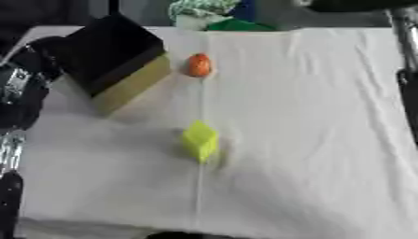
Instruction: Pick up objects on the table and place them in the box.
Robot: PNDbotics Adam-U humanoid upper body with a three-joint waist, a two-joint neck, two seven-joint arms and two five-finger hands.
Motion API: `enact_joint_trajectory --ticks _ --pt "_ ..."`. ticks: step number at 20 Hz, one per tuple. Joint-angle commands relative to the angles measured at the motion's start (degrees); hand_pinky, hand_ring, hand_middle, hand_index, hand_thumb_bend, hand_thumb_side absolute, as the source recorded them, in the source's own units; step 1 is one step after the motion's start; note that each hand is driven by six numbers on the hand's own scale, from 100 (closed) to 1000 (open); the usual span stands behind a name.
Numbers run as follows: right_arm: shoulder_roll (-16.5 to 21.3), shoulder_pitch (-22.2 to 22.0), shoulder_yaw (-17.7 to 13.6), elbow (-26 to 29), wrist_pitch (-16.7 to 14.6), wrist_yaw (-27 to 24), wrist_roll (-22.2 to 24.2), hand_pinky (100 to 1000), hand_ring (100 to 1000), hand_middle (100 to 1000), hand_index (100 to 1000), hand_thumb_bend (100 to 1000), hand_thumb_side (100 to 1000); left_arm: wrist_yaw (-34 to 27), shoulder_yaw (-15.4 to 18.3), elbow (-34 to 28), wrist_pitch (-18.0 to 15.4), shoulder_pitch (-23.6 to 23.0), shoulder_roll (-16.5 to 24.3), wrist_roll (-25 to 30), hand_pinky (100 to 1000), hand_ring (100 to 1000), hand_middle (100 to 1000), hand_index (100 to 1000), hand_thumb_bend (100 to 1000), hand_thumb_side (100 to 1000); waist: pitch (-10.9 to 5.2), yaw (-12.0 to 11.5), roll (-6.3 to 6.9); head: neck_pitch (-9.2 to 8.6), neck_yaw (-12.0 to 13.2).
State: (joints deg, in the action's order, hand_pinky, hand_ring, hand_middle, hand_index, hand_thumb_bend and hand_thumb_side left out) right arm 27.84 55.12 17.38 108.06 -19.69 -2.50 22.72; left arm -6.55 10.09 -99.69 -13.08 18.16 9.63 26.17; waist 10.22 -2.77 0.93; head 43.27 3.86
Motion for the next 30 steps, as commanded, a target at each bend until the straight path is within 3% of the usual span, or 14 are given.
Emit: enact_joint_trajectory --ticks 1,7,14,17,25,30 --pt "2.11 2.34 3.23 -0.01 -1.43 0.66 3.67 869 700 827 990 100 224 -0.02 0.08 -0.93 0.04 0.89 1.13 0.08 694 626 611 850 100 747 -0.89 -0.5 -0.21 -0.06 -0.4" --pt "2.27 3.78 10.19 -0.24 -2.92 1.21 11.48 884 714 830 994 100 212 0.21 0.58 -0.85 -0.02 0.93 1.69 -0.41 694 626 611 849 100 746 -0.87 -1.21 -0.69 -0.29 -0.55" --pt "-2.12 3.78 16.78 -5.44 -3.77 2.87 22.4 904 736 829 993 100 199 0.51 0.66 -0.92 -0.07 1.2 1.55 -0.56 694 626 611 848 100 744 -0.88 -1.62 -0.76 -0.59 -0.77" --pt "-3.7 3.41 17.8 -8.16 -4.79 4.75 26.18 911 763 843 996 100 163 0.57 0.73 -0.99 -0.09 1.31 1.46 -0.68 695 626 611 848 100 743 -0.82 -1.87 -0.66 -0.77 -0.8" --pt "-6.3 2.18 17.94 -15.45 -8.76 10.72 27.66 929 821 888 1000 100 287 0.61 0.75 -1.07 -0.07 1.33 1.24 -0.61 695 627 611 848 100 745 -0.61 -1.93 -0.52 -0.73 -0.85" --pt "-6.64 1.65 18.09 -17.89 -11.21 13.6 26.88 948 873 920 1000 100 416 0.73 0.72 -1.17 -0.06 1.32 1.17 -0.41 696 627 612 849 100 747 -0.57 -1.91 -0.51 -0.76 -0.72"
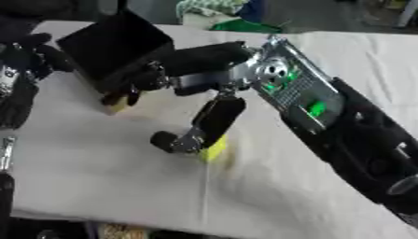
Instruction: Pick up objects on the table and place them in the box.
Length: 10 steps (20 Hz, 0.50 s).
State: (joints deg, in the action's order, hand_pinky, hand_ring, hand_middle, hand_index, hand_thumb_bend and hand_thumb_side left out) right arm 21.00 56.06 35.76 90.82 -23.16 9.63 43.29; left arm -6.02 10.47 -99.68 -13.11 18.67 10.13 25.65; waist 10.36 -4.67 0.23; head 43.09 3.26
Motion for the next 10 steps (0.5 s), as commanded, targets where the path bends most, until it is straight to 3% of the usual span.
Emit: enact_joint_trajectory --ticks 1,7,10 --pt "0.25 0.56 -0.26 -0.91 -8.2 1.98 6.22 949 876 923 1000 100 443 0.23 0.37 -1.19 -0.02 0.79 0.67 0.12 696 628 612 849 100 747 -0.71 0.02 0.19 -0.58 -0.05" --pt "1.48 -0.08 0.06 -0.61 -10.43 3.67 5.81 945 882 930 1000 100 526 0.41 0.51 -1.19 0.01 0.67 0.83 0.18 697 628 612 849 100 749 -0.68 0.37 0.07 -0.53 0.24" --pt "3.25 -0.23 0.52 1.63 -11.51 3.67 6.27 940 895 939 1000 100 619 0.56 0.5 -1.12 0.03 0.58 1.03 0.32 698 629 613 850 100 753 -0.76 0.61 -0.1 -0.35 0.37"
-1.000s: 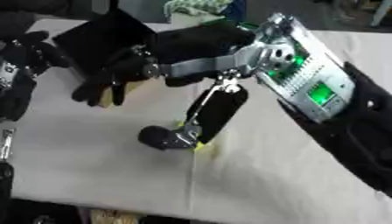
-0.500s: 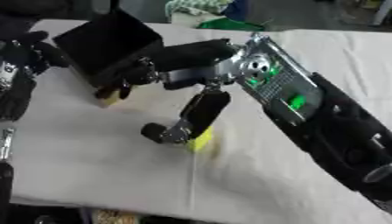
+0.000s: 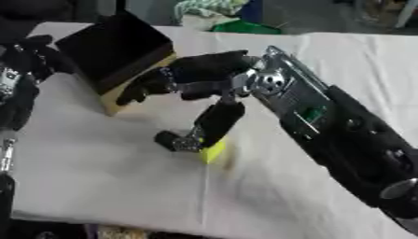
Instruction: Pick up objects on the table and place them in the box.
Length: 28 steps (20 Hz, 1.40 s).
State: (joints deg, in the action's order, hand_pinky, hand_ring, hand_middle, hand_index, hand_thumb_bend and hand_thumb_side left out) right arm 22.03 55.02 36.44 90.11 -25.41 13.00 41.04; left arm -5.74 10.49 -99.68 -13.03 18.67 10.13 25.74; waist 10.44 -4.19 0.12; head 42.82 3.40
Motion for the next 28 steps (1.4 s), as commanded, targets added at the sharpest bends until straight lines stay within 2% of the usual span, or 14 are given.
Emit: enact_joint_trajectory --ticks 1,7,14,21,23,28 --pt "3.14 0.66 -0.02 3.46 -9.59 0.17 8.76 939 900 941 1000 100 645 0.33 0.5 -1.08 -0.05 0.55 1.13 0.26 698 629 613 850 100 754 -0.86 0.19 -0.06 -0.04 0.3" --pt "9.37 -0.84 0.5 9.51 -9.9 -1.13 10.44 939 913 949 1000 100 730 0.59 0.6 -0.91 -0.07 0.36 1.73 0.4 699 630 614 851 100 759 -0.76 0.68 -0.67 0.22 0.79" --pt "13.29 -3.29 1.0 10.47 -10.09 0.03 10.92 943 916 945 1000 100 760 0.7 0.62 -0.81 -0.13 0.4 2.02 0.63 700 630 614 852 100 762 -0.47 0.77 -0.87 0.38 0.91" --pt "12.45 -4.75 1.22 6.97 -12.27 3.78 10.93 943 919 943 1000 100 684 0.64 0.6 -0.71 -0.31 0.55 1.87 0.71 700 630 614 853 100 760 -0.44 0.5 -0.46 0.49 0.87" --pt "11.84 -4.97 1.18 5.59 -12.8 4.86 10.93 946 927 966 1000 100 661 0.62 0.57 -0.69 -0.38 0.59 1.79 0.74 700 630 615 853 100 760 -0.47 0.41 -0.32 0.52 0.77" --pt "10.16 -5.32 0.96 2.18 -14.88 8.65 10.09 948 948 996 1000 100 705 0.61 0.56 -0.61 -0.51 0.65 1.62 0.81 700 630 614 853 100 759 -0.48 0.33 -0.05 0.55 0.66"
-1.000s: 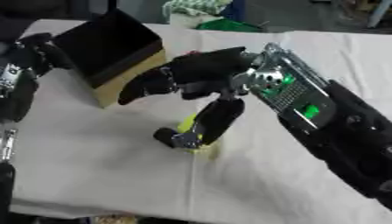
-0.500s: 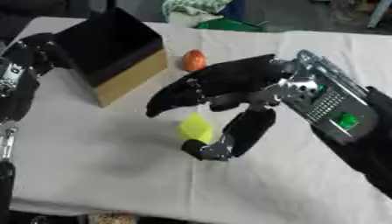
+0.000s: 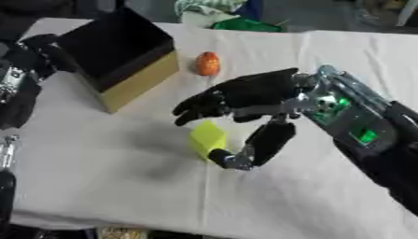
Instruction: Pick up objects on the table and place them in the box.
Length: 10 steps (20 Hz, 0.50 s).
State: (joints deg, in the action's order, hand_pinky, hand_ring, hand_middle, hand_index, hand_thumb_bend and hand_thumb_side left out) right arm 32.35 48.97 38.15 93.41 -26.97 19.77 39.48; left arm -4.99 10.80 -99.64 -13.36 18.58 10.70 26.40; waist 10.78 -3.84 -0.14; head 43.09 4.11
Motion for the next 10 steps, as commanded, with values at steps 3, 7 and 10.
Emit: enact_joint_trajectory --ticks 3,7,10 --pt "-1.07 0.56 -0.84 -3.25 -14.81 4.11 10.14 948 944 991 1000 100 713 -0.17 0.25 -0.64 -0.25 0.79 0.99 0.17 700 630 614 853 100 759 -0.8 -0.08 0.32 0.32 -0.1" --pt "-1.95 0.64 -0.78 -5.34 -16.02 5.74 8.58 948 941 983 1000 100 713 -0.2 0.23 -0.63 -0.27 0.81 0.93 0.21 701 630 615 853 100 759 -0.82 -0.14 0.37 0.34 -0.2" --pt "-2.45 0.7 -0.57 -6.25 -16.59 6.28 8.1 948 938 976 1000 100 717 -0.21 0.23 -0.64 -0.28 0.82 0.9 0.25 701 630 614 853 100 759 -0.85 -0.17 0.37 0.36 -0.25"
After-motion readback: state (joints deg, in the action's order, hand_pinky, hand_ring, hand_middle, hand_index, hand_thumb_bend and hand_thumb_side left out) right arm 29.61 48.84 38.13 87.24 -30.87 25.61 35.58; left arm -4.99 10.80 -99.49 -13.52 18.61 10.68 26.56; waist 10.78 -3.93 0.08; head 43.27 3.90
